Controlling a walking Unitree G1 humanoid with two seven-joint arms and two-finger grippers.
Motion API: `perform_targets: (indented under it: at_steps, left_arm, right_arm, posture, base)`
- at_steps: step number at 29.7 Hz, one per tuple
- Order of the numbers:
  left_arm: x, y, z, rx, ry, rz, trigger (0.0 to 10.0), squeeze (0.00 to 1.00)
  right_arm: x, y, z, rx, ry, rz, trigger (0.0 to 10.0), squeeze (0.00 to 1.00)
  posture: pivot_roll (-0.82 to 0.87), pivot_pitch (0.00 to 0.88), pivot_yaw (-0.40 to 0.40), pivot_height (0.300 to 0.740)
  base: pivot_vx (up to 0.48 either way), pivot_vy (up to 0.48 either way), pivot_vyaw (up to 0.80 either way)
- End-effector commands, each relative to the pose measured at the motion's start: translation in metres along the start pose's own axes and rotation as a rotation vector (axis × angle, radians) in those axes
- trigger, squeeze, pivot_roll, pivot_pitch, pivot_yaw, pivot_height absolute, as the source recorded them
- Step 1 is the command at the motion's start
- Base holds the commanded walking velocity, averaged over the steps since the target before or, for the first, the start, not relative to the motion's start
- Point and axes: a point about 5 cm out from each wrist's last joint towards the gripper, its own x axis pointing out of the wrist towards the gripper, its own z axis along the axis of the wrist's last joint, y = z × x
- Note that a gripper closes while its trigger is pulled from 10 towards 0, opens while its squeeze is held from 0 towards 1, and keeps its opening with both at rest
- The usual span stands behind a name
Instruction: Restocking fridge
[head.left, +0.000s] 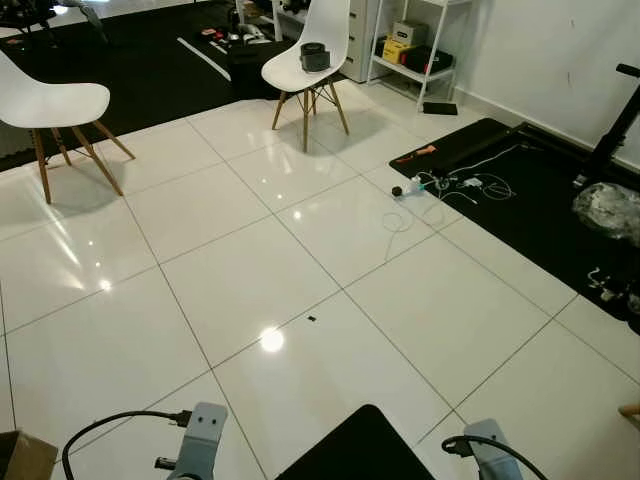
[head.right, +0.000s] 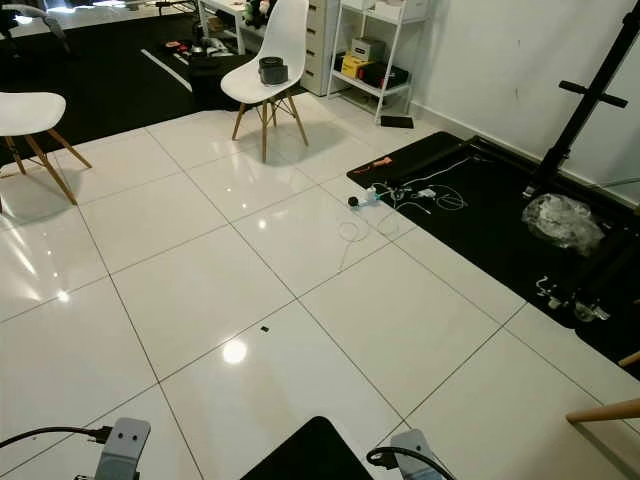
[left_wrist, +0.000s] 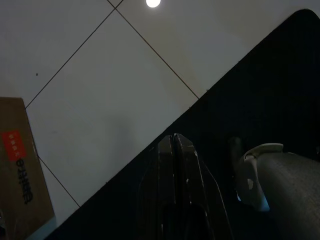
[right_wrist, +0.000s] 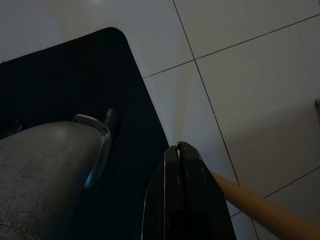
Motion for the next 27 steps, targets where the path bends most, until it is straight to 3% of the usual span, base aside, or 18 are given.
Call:
perform_targets:
  at_steps: [1,27]
  left_arm:
    - [-0.0016,0.0014,-0.0074,0.007,0.031,0.005,10.0,0.00]
    - [-0.0020,0.0037,-0.0080,0.004,0.033,0.008,10.0,0.00]
  right_arm:
    - [0.0003,0.0006,0.0030,0.014,-0.019,-0.007,10.0,0.00]
    - [0.0006,-0.0009,0.0072,0.015,-0.044,-0.013,10.0,0.00]
  posture:
    - [0.03,0.041,-0.029,0.740]
    - [0.02,0.044,-0.025,0.740]
  base:
    - [0.000,0.000,0.00]
    - [0.000,0.000,0.00]
